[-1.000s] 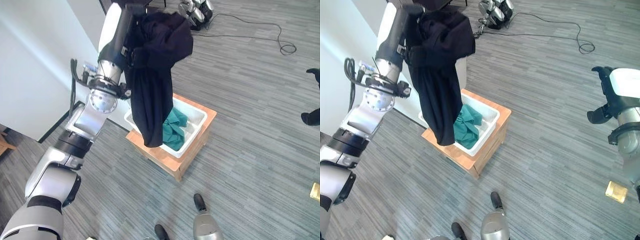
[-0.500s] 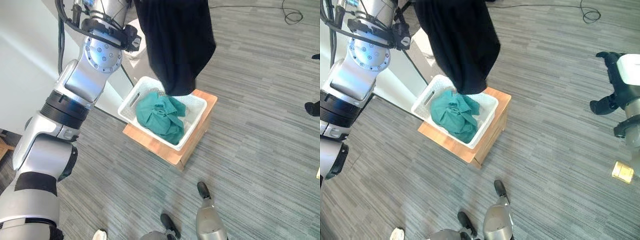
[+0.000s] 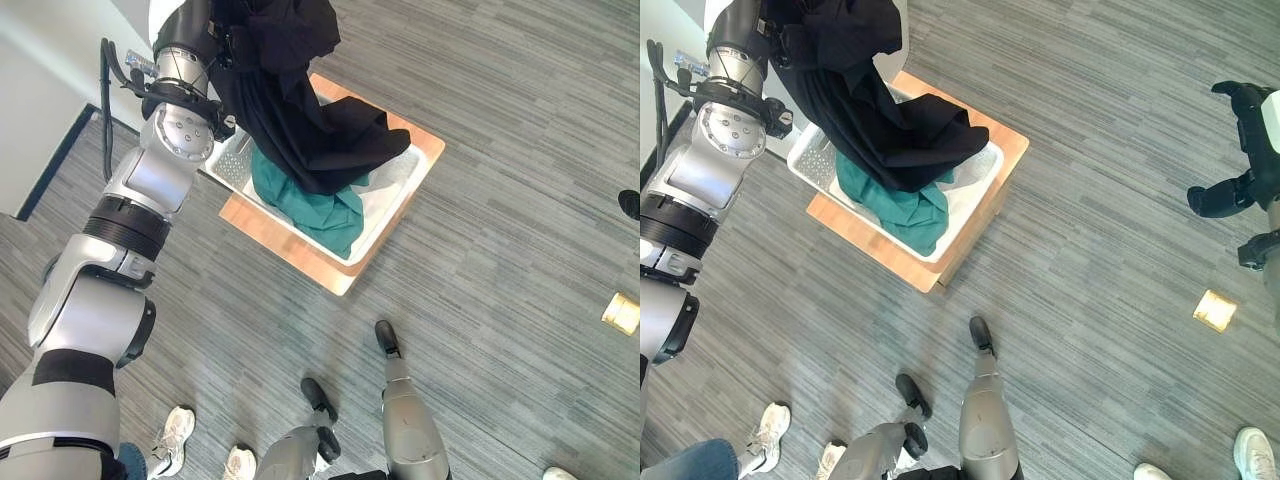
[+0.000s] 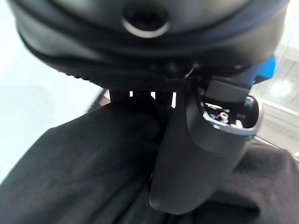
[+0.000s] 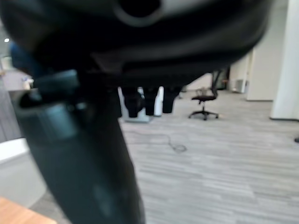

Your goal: Pick up bed clothes into laundry basket.

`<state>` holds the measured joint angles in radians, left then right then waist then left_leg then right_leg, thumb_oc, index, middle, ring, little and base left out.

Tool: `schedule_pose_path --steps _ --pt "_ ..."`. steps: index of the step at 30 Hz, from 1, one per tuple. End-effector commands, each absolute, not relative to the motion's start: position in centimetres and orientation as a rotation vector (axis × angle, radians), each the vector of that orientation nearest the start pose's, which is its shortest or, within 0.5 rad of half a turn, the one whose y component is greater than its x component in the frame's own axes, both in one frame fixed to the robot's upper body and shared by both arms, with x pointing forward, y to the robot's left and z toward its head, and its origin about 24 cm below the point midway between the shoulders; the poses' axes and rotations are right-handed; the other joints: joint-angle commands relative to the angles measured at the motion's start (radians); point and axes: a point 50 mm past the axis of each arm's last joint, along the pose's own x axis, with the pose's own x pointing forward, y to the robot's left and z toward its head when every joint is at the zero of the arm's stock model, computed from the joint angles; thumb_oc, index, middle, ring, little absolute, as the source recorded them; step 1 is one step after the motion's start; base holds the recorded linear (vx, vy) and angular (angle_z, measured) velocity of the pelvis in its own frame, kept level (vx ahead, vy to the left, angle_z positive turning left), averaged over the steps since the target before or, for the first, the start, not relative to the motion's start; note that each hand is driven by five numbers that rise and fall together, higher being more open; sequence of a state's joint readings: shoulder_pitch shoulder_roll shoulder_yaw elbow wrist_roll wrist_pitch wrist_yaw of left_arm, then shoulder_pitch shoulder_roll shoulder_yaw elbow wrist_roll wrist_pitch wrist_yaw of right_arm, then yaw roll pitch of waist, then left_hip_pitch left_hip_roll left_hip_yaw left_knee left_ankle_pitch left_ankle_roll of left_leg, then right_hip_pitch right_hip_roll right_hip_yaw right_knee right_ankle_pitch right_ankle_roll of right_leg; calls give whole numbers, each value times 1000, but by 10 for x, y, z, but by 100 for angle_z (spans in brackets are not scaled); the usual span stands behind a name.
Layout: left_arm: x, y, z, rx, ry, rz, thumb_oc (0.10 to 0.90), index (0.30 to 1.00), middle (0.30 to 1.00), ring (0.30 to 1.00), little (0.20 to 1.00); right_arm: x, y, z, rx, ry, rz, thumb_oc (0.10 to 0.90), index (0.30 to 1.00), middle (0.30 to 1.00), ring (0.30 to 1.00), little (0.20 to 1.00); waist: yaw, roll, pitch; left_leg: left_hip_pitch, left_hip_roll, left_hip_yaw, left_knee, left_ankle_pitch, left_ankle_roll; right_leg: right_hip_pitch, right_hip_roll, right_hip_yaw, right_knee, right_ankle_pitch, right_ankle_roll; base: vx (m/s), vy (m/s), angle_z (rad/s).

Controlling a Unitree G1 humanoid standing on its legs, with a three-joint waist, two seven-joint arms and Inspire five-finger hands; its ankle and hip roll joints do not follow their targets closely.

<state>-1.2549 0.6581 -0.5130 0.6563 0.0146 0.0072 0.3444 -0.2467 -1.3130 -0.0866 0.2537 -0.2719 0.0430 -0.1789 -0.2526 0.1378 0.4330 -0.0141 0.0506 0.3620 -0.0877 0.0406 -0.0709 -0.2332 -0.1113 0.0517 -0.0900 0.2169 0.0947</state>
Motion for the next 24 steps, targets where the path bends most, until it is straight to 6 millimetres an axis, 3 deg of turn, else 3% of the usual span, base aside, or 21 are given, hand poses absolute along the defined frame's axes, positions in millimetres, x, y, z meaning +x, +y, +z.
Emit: schedule_pose_path --steps 1,5,6,10,11,12,13,14,15,17,18,24 --pt "362 170 392 1000 -931 429 400 300 300 300 300 243 -385 305 -1503 -306 -727 800 900 900 900 900 25 -89 -104 -32 54 -77 1 -4 -33 86 -124 -84 18 -148 132 -44 -24 9" --pt "367 153 367 1108 -915 349 400 300 300 300 300 241 -393 300 -1492 -273 -751 800 900 900 900 900 40 -95 -87 -39 55 -87 2 -1 -32 84 -123 -90 17 -149 131 -56 -12 14" --pt "373 139 347 1126 -882 278 400 300 300 300 300 242 -395 296 -1478 -260 -762 800 900 900 900 900 49 -102 -75 -48 57 -89 2 3 -32 77 -122 -93 17 -147 129 -80 -26 17" --pt "380 107 298 1024 -797 89 400 300 300 300 300 251 -393 289 -1466 -246 -754 800 900 900 900 900 63 -118 -54 -65 62 -93 2 12 -32 63 -116 -94 18 -143 124 -77 -23 10" --pt "380 108 298 1024 -796 91 400 300 300 300 300 252 -392 289 -1467 -247 -753 800 900 900 900 900 61 -118 -55 -65 62 -93 2 12 -32 62 -115 -94 18 -143 124 -63 -20 3" --pt "380 91 276 972 -760 4 400 300 300 300 300 256 -389 287 -1460 -253 -745 800 900 900 900 900 66 -126 -44 -71 66 -94 3 16 -34 57 -112 -95 19 -142 122 -63 -23 1" --pt "380 81 267 952 -744 -39 400 300 300 300 300 260 -387 285 -1449 -259 -736 800 900 900 900 900 66 -129 -41 -75 68 -94 3 18 -35 54 -111 -95 20 -141 121 -87 -29 -2" --pt "379 70 259 924 -736 -80 579 568 568 568 568 264 -385 285 -1441 -266 -729 800 900 900 900 900 65 -134 -37 -81 72 -94 3 20 -36 49 -110 -96 20 -140 119 -80 -21 -2" --pt "378 56 253 898 -728 -123 800 900 900 900 900 267 -382 284 -1420 -276 -722 800 900 900 900 900 65 -140 -30 -87 73 -94 4 23 -37 45 -109 -95 20 -138 118 -87 -18 0" --pt "377 45 250 892 -724 -150 800 900 900 900 900 273 -379 284 -1404 -285 -713 800 900 900 900 900 60 -144 -24 -93 73 -95 4 25 -38 38 -107 -95 22 -138 117 -92 -17 3" --pt "372 15 246 868 -739 -218 800 900 900 900 900 280 -370 280 -1385 -310 -674 800 900 900 900 900 52 -154 -4 -108 77 -94 6 33 -39 23 -104 -93 26 -135 115 -90 -14 1" --pt "371 -5 251 863 -751 -226 800 900 900 900 900 292 -350 277 -1418 -359 -597 800 900 900 900 900 38 -161 4 -124 84 -86 5 40 -44 4 -97 -89 27 -132 113 -52 -23 -2"
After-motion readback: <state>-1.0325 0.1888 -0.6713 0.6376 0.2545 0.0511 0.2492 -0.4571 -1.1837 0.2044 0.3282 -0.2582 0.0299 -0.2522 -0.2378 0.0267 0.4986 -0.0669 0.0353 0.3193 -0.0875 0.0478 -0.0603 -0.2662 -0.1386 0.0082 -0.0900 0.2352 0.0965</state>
